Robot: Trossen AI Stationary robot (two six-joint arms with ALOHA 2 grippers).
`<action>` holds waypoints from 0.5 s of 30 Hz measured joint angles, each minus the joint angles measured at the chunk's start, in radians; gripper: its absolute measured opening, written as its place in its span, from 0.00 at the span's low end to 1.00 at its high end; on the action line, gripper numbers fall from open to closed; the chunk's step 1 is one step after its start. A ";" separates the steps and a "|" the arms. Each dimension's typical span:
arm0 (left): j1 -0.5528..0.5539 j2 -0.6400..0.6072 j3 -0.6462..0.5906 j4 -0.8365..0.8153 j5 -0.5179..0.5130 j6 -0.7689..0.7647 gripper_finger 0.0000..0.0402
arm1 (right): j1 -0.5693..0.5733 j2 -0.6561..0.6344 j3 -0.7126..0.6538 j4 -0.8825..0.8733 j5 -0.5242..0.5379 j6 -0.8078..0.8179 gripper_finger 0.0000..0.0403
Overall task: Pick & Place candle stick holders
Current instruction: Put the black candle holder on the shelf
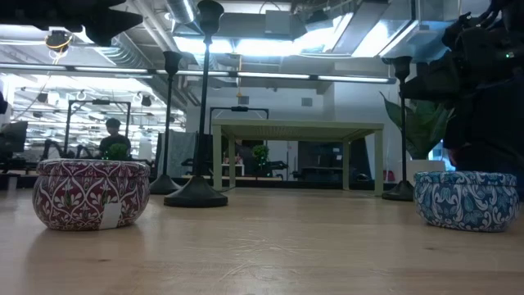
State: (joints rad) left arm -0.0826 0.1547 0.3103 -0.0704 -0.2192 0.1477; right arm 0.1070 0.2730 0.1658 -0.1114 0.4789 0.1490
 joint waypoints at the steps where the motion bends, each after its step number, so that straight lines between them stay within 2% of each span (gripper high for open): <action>1: 0.000 0.000 0.000 0.002 0.000 0.009 0.80 | 0.000 0.000 0.000 0.004 0.000 0.000 0.35; 9: 0.000 0.000 0.000 0.049 0.000 0.066 0.80 | 0.000 0.000 0.000 0.029 0.026 0.000 0.35; 15: 0.000 0.000 0.000 0.049 0.000 0.084 0.80 | 0.000 0.043 0.000 0.037 0.026 0.000 0.28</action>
State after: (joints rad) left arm -0.0826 0.1543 0.3103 -0.0216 -0.2193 0.2314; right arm 0.1070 0.3163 0.1654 -0.0743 0.5053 0.1490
